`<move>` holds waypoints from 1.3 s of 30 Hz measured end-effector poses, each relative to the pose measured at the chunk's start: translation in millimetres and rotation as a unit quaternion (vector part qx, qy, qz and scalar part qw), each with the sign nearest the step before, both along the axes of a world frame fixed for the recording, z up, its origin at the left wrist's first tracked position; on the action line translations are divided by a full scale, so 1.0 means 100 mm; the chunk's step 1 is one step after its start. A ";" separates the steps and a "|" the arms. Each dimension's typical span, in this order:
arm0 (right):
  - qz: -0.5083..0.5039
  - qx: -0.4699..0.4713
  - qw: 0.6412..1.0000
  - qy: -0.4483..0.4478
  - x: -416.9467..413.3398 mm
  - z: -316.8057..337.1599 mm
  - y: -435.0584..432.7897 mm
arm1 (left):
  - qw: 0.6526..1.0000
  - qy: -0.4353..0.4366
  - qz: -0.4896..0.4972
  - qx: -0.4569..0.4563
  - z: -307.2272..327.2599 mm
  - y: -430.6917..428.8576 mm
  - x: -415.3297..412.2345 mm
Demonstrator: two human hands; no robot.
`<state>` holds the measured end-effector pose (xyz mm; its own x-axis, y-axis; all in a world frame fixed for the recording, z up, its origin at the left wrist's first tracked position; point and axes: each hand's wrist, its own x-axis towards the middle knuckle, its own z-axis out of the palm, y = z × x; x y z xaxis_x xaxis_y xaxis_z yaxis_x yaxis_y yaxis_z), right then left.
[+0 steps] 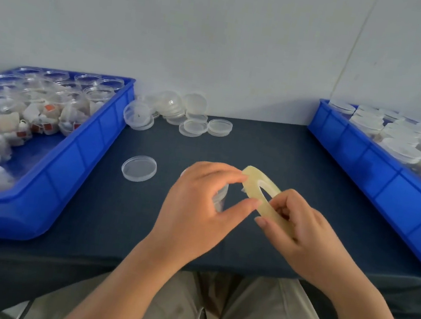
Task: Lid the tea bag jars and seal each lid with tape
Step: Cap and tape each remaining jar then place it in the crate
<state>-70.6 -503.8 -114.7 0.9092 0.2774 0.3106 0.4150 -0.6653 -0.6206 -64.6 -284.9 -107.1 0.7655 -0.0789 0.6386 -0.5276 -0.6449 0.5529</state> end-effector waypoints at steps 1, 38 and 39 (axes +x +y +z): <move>0.004 0.007 1.000 -0.006 -0.01 -0.01 0.03 | 0.999 0.016 -0.005 -0.027 0.00 -0.02 -0.02; -0.007 0.076 0.996 -0.045 -0.06 -0.21 0.38 | 0.984 -0.115 0.070 0.118 -0.16 0.00 -0.11; -0.010 0.072 0.996 -0.045 -0.05 -0.21 0.38 | 0.983 -0.127 0.068 0.115 -0.17 0.02 -0.10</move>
<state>-75.8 -465.6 -136.1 0.8808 0.2069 0.4259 0.4609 -0.5812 -0.6707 -74.8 -283.2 -124.2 0.5975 -0.1518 0.7874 -0.5297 -0.8119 0.2455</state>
